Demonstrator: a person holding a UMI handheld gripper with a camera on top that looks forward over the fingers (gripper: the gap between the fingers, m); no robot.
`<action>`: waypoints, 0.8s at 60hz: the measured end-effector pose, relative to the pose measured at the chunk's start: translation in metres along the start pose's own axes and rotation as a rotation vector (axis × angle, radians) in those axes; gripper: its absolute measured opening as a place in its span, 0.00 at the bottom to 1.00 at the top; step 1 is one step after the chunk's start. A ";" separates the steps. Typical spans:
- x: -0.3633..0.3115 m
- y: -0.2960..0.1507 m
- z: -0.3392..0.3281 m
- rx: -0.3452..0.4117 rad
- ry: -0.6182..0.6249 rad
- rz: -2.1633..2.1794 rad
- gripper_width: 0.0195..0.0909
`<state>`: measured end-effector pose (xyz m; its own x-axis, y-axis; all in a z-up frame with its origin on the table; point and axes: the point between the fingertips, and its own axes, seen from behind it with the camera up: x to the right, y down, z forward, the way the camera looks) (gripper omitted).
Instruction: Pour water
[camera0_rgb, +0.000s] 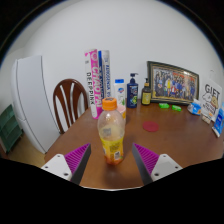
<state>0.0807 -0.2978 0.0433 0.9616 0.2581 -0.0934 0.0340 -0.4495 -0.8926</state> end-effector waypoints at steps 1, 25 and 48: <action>-0.001 -0.001 0.006 0.004 0.006 0.001 0.92; 0.010 -0.009 0.084 0.049 0.118 0.010 0.24; 0.099 -0.113 0.084 0.032 0.360 -0.376 0.12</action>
<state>0.1493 -0.1493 0.0978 0.9176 0.0835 0.3887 0.3919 -0.3542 -0.8491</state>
